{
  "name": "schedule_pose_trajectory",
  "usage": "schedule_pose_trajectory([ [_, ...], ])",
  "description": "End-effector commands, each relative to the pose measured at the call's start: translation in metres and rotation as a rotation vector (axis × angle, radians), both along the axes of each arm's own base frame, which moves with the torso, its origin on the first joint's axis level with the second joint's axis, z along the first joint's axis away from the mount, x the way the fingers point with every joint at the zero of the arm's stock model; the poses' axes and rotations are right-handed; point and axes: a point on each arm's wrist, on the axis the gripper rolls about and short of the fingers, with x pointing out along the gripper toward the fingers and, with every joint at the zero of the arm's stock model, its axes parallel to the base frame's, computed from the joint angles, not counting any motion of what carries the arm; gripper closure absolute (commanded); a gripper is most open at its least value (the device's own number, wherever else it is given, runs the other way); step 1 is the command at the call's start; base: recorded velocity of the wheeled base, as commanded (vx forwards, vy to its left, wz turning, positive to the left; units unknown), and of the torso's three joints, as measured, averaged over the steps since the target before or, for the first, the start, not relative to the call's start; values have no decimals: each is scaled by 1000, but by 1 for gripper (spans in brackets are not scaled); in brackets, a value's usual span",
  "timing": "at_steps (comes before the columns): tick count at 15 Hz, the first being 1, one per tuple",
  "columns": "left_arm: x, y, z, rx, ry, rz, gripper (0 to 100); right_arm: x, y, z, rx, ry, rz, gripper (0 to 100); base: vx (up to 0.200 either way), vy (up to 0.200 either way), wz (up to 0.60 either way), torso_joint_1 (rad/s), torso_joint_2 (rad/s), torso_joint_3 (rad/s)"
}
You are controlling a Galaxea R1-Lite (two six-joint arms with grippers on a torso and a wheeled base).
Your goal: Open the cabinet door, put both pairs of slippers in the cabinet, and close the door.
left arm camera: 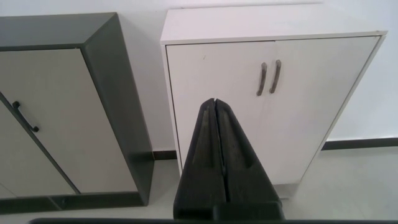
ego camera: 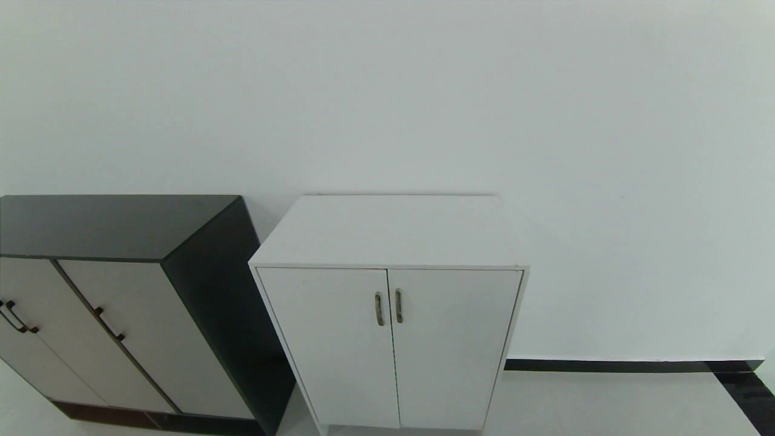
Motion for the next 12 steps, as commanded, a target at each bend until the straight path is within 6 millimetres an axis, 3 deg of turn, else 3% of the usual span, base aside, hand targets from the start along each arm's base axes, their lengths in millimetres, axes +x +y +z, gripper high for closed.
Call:
schedule_pose_trajectory([
  [1,0,0,0,0,0,0,100,0,1,0,-3,1,-59,100,0,0,0,0,0,0],
  [5,0,0,0,1,0,0,100,-8,1,-2,-7,-101,-92,100,0,0,0,0,0,0],
  [12,0,0,0,0,0,0,100,-8,1,-2,7,-101,-90,100,0,0,0,0,0,0],
])
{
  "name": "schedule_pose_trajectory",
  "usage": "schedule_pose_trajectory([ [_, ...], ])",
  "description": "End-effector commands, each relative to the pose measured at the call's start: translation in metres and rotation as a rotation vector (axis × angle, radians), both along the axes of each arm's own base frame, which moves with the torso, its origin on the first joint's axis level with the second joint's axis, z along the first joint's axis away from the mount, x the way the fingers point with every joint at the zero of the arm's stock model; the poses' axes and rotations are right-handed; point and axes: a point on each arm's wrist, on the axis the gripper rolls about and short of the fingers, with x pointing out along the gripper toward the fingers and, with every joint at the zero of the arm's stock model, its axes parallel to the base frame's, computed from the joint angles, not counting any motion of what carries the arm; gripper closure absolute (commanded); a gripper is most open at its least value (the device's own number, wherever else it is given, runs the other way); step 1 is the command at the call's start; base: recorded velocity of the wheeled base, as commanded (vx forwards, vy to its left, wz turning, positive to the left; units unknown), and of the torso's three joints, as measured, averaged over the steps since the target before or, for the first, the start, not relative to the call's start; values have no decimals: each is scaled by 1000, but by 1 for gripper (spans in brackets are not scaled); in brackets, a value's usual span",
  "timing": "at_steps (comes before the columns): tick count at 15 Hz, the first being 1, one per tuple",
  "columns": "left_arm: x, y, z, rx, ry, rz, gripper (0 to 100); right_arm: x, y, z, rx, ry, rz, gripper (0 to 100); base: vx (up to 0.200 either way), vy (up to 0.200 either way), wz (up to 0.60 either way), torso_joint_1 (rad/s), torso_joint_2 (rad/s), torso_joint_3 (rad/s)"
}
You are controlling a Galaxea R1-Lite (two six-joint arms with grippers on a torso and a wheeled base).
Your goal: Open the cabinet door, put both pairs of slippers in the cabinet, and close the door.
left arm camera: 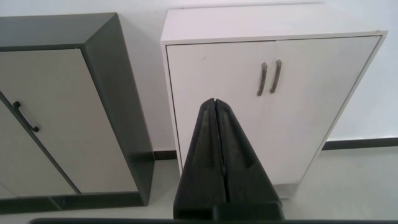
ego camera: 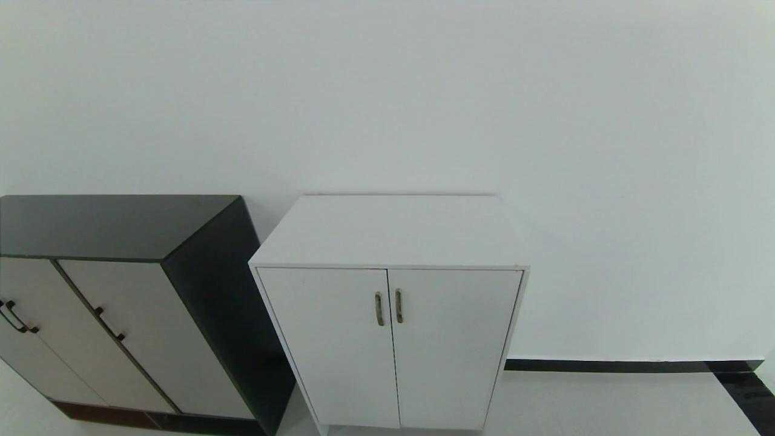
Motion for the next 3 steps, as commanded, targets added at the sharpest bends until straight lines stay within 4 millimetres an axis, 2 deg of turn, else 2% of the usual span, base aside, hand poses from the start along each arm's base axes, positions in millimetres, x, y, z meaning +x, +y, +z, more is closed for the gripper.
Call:
schedule_pose_trajectory([
  [1,0,0,0,1,0,1,100,0,0,0,1,1,0,100,0,0,0,0,0,0],
  [3,0,0,0,1,0,1,100,0,0,0,1,1,0,100,0,0,0,0,0,0],
])
